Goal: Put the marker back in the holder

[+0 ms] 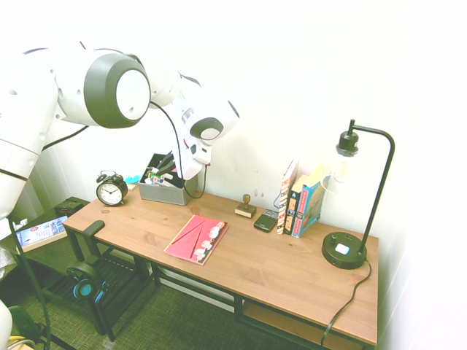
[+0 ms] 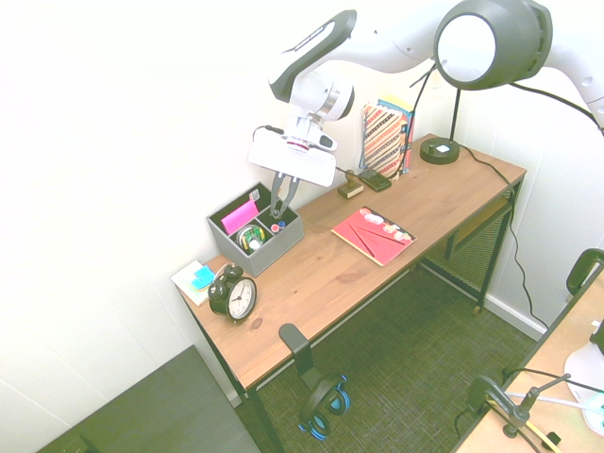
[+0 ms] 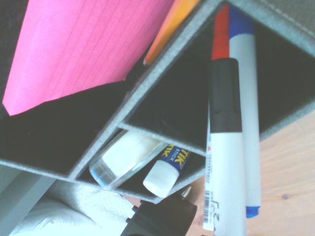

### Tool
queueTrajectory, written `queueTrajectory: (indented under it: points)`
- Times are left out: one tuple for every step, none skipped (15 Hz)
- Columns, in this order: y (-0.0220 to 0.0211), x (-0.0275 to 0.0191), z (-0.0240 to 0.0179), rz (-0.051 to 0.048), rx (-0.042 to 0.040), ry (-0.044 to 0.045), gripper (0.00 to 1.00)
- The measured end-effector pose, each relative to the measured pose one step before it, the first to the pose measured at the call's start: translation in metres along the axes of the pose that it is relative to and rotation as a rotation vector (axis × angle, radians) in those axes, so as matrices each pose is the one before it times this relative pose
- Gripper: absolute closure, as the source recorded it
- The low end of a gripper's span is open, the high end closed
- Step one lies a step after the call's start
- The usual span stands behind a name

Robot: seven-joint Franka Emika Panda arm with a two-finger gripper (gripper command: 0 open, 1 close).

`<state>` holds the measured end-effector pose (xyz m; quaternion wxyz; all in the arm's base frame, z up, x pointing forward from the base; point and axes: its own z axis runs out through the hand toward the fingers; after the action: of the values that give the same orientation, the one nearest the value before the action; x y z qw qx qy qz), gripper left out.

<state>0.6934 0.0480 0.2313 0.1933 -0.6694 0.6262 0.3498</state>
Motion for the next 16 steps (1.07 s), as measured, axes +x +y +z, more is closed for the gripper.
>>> queueTrajectory:
  points:
    - [-0.00022,0.00439,0.00447,0.00332,-0.00633,-0.00229,0.00]
    - [-0.00041,0.00408,0.00445,0.00235,-0.00458,-0.00366,0.00]
    - [-0.00023,0.00157,0.00158,-0.00193,-0.00067,-0.00363,0.00]
    - [0.00001,0.00047,-0.00031,-0.00283,0.00076,-0.00066,0.00]
    - [0.00000,0.00009,-0.00022,-0.00362,0.00083,-0.00143,0.00]
    - [0.00002,-0.00020,-0.00003,-0.00377,0.00138,-0.00335,0.00]
    - [0.00031,-0.00002,-0.00035,-0.00474,0.00078,-0.00198,0.00]
    - [0.00071,-0.00108,-0.00174,-0.00474,0.00112,-0.00031,0.00]
    - [0.00132,-0.00274,-0.00299,-0.00742,0.00137,-0.00047,0.00]
    - [0.00216,-0.00498,-0.00452,-0.01271,0.00205,-0.00036,0.00]
    - [0.00233,-0.00818,-0.00666,-0.01230,0.00412,0.00029,0.00]
    - [0.00408,-0.01087,-0.00849,-0.01277,0.00586,0.00128,0.00]
    - [0.00512,-0.01357,-0.00973,-0.01442,0.00677,0.00179,0.00]
    - [0.00560,-0.01303,-0.00858,-0.01170,0.00602,0.00198,0.00]
    - [0.00568,-0.01006,-0.00540,-0.00808,0.00200,0.00281,0.00]
    - [0.00672,-0.00923,-0.00374,-0.02475,-0.01483,0.03064,0.00]
